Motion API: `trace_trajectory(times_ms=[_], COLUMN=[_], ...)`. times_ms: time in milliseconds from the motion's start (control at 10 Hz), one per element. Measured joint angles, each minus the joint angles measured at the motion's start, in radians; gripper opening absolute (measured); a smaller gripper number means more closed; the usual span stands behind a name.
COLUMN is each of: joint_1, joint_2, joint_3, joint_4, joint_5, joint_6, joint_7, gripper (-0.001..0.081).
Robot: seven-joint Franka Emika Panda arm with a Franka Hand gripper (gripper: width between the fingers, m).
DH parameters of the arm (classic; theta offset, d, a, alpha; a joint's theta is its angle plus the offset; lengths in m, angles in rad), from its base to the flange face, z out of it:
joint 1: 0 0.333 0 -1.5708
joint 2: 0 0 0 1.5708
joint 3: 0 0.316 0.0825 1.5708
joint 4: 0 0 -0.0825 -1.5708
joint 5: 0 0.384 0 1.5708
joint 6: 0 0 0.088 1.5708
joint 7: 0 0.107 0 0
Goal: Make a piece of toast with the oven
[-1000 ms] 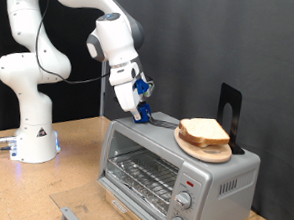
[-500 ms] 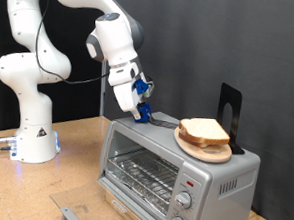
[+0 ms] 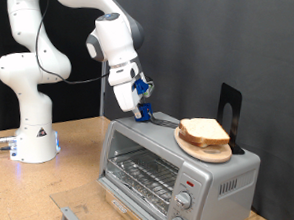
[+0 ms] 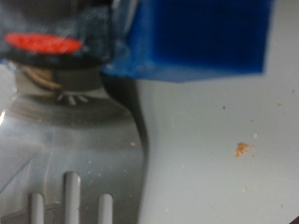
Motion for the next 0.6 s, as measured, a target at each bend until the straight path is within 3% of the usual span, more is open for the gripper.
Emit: trace_trajectory(times_ms=[600], joint_1=[-0.004], joint_2=[0.0], joint_3=[0.023], joint_4=[-0.01], joint_5=[-0.002], joint_6=[0.073], joint_7=[0.016], gripper=[0.0503])
